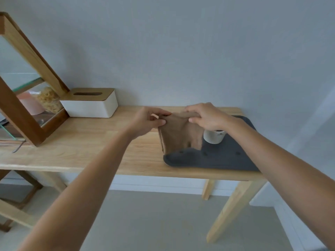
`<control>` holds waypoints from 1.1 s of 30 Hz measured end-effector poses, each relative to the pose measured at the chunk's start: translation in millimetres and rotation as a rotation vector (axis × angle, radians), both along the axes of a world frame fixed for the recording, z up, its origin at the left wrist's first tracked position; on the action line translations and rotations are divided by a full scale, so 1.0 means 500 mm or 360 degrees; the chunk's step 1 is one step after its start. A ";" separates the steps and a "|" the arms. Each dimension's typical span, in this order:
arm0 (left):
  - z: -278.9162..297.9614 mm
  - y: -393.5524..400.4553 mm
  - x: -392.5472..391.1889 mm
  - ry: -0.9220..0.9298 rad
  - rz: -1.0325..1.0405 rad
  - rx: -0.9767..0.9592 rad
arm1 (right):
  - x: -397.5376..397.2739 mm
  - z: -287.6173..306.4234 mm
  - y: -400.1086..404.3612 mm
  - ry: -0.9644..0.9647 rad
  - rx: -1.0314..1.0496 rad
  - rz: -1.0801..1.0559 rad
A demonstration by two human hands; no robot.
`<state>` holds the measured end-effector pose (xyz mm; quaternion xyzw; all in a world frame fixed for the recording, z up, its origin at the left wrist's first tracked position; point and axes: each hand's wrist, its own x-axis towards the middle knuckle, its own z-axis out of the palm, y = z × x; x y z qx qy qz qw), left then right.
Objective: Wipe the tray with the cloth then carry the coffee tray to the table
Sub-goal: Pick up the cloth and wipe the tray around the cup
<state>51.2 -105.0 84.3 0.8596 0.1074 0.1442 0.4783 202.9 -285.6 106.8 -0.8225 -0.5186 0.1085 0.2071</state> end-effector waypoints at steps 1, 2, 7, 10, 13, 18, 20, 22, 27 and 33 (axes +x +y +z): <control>-0.025 -0.005 0.008 0.0040 -0.0010 0.0027 | 0.001 -0.019 -0.006 -0.0013 -0.0060 0.0017; -0.052 -0.011 0.012 0.0077 -0.0004 0.0082 | 0.001 -0.042 -0.011 -0.0031 -0.0112 0.0041; -0.146 -0.050 -0.020 0.0319 0.0093 0.0398 | -0.002 -0.138 -0.042 -0.0106 -0.0452 0.0141; -0.189 -0.082 -0.044 0.0448 0.0104 0.0318 | -0.018 -0.173 -0.048 -0.0030 -0.0441 0.0182; -0.236 -0.114 -0.052 0.0476 0.0167 0.0339 | -0.038 -0.200 -0.035 -0.0033 -0.0293 0.0306; -0.262 -0.139 -0.039 0.0483 0.0357 0.0441 | -0.039 -0.248 -0.010 -0.0288 -0.0247 0.0335; -0.262 -0.140 -0.034 0.0521 0.0345 0.0405 | -0.031 -0.260 0.001 -0.0350 -0.0201 0.0289; -0.261 -0.141 -0.032 0.0549 0.0324 0.0392 | -0.021 -0.267 0.019 -0.0392 -0.0167 0.0222; -0.257 -0.142 -0.031 0.0625 0.0288 0.0450 | 0.023 -0.278 0.090 -0.0438 -0.0172 0.0035; -0.254 -0.138 -0.031 0.0724 0.0235 0.0550 | 0.099 -0.270 0.188 -0.0403 -0.0217 -0.0238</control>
